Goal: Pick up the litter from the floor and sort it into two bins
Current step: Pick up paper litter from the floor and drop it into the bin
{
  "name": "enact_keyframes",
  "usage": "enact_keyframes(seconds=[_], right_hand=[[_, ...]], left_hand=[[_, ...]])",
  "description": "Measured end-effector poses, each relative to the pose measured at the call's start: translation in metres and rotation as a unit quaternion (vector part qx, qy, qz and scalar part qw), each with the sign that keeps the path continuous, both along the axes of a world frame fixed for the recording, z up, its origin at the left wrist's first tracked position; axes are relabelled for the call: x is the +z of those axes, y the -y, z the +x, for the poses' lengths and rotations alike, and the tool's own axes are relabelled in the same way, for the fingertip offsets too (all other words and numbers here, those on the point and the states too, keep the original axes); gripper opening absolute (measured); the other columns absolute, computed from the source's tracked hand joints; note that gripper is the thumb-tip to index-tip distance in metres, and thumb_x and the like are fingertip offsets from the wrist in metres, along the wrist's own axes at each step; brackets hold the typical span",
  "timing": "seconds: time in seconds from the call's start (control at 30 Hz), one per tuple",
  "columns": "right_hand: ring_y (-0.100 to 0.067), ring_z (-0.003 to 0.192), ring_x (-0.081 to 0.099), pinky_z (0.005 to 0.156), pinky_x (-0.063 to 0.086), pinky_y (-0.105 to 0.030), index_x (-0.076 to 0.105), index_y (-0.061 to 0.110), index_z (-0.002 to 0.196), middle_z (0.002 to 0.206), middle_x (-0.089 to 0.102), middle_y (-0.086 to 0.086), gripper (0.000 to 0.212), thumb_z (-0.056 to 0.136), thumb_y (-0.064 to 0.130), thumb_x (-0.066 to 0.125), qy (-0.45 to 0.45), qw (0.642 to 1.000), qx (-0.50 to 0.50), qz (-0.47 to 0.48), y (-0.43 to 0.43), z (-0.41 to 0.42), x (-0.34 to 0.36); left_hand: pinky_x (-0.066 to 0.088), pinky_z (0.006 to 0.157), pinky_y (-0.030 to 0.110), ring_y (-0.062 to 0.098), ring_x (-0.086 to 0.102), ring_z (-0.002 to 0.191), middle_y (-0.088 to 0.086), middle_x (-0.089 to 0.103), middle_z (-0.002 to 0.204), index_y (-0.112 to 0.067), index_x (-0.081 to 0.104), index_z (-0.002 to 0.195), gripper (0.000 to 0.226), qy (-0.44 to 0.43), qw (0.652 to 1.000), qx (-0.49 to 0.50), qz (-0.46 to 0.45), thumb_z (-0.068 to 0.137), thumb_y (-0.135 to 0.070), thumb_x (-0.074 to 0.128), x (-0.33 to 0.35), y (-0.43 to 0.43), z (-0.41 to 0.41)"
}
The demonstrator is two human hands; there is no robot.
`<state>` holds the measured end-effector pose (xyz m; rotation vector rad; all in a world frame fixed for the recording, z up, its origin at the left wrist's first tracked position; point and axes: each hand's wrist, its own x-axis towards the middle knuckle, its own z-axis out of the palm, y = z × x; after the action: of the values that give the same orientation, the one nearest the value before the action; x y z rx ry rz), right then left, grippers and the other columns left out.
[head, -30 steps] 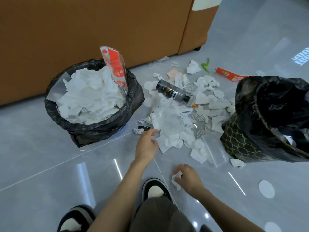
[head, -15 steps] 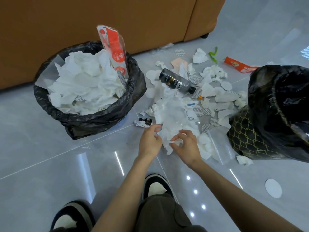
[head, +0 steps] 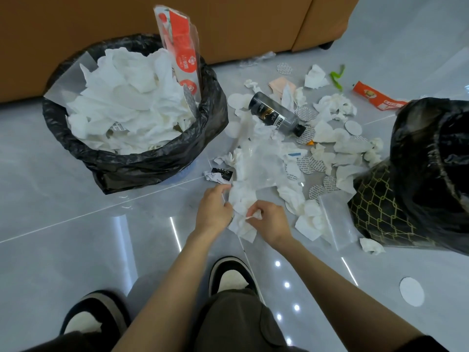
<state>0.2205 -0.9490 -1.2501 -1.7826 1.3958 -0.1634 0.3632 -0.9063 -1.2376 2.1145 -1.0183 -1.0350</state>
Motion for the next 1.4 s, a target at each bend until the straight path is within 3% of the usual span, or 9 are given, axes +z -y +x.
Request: enact_keyframes(seconds=[0.1,0.3,0.5,0.7,0.87,1.07,1.17,1.27,1.4], right_hand=[[-0.001,0.057,0.047,0.056,0.036,-0.009,0.055,0.027,0.061,0.063,0.052,0.010,0.036,0.075,-0.003,0.067,0.036,0.999,-0.003,0.014,-0.004,-0.010,0.004],[0.001,0.054,0.047,0.056,0.038,-0.012,0.058,0.020,0.068,0.069,0.056,0.008,0.029,0.077,-0.005,0.068,0.123,0.990,-0.033,0.067,0.000,-0.017,0.026],[-0.007,0.072,0.056,0.059,0.046,-0.011,0.055,0.016,0.079,0.083,0.059,0.002,0.023,0.080,-0.005,0.065,0.212,0.963,-0.145,0.082,0.004,-0.014,0.052],[-0.014,0.072,0.058,0.078,0.049,-0.033,0.049,0.017,0.077,0.076,0.058,0.000,0.023,0.085,-0.004,0.057,0.324,0.886,-0.286,0.170,0.010,-0.014,0.072],[-0.010,0.063,0.058,0.076,0.049,-0.028,0.045,0.015,0.074,0.065,0.054,0.000,0.022,0.088,-0.001,0.051,0.421,0.822,-0.292,0.250,0.013,-0.008,0.090],[-0.009,0.066,0.061,0.076,0.053,-0.027,0.054,0.017,0.071,0.070,0.062,0.004,0.022,0.087,0.002,0.053,0.505,0.767,-0.280,0.281,0.023,0.013,0.121],[-0.009,0.073,0.060,0.073,0.056,-0.025,0.057,0.016,0.081,0.077,0.062,0.001,0.012,0.082,0.005,0.058,0.520,0.778,-0.232,0.264,0.028,0.034,0.141],[-0.013,0.083,0.060,0.075,0.055,-0.025,0.057,0.012,0.101,0.093,0.062,-0.005,0.014,0.089,0.005,0.057,0.519,0.805,-0.179,0.226,0.035,0.063,0.160],[-0.011,0.080,0.065,0.075,0.057,-0.025,0.058,0.008,0.104,0.093,0.068,-0.005,0.015,0.090,0.005,0.059,0.516,0.830,-0.117,0.177,0.035,0.110,0.186]], left_hand=[[0.034,0.103,0.027,0.023,0.046,0.124,0.007,0.046,0.136,-0.017,0.046,0.136,0.050,0.013,0.999,-0.031,0.023,0.089,0.001,0.048,-0.007,-0.009,0.000],[0.027,0.107,0.022,0.018,0.035,0.134,0.001,0.040,0.143,-0.022,0.040,0.141,0.063,0.016,0.994,-0.101,0.030,0.085,-0.003,0.061,-0.020,-0.021,0.002],[0.036,0.100,0.031,0.020,0.032,0.123,-0.005,0.031,0.134,-0.035,0.042,0.135,0.064,0.179,0.958,-0.216,0.059,0.079,-0.023,0.070,-0.017,-0.027,-0.008],[0.034,0.094,0.028,0.017,0.041,0.117,-0.002,0.043,0.126,-0.021,0.055,0.122,0.032,0.235,0.951,-0.195,0.053,0.090,-0.028,0.057,-0.018,-0.030,-0.015],[0.040,0.076,0.028,0.022,0.056,0.098,0.005,0.056,0.106,-0.013,0.061,0.108,0.021,0.134,0.989,-0.058,-0.007,0.089,-0.021,0.058,0.009,-0.022,-0.007],[0.032,0.055,0.011,0.005,0.043,0.065,-0.008,0.048,0.073,-0.016,0.056,0.078,0.011,0.105,0.977,0.020,-0.187,0.084,-0.017,0.064,0.086,0.009,0.009],[0.031,0.055,0.013,0.003,0.042,0.059,-0.012,0.042,0.066,-0.025,0.044,0.066,0.028,0.110,0.961,0.040,-0.249,0.084,-0.019,0.065,0.121,0.015,0.020],[0.033,0.055,0.012,0.004,0.046,0.058,-0.010,0.047,0.066,-0.030,0.045,0.066,0.028,0.112,0.949,0.076,-0.285,0.085,-0.022,0.063,0.149,0.009,0.037],[0.049,0.066,0.030,0.015,0.057,0.070,0.002,0.060,0.079,-0.013,0.058,0.079,0.017,0.146,0.932,0.136,-0.303,0.088,-0.028,0.059,0.168,-0.005,0.071]])
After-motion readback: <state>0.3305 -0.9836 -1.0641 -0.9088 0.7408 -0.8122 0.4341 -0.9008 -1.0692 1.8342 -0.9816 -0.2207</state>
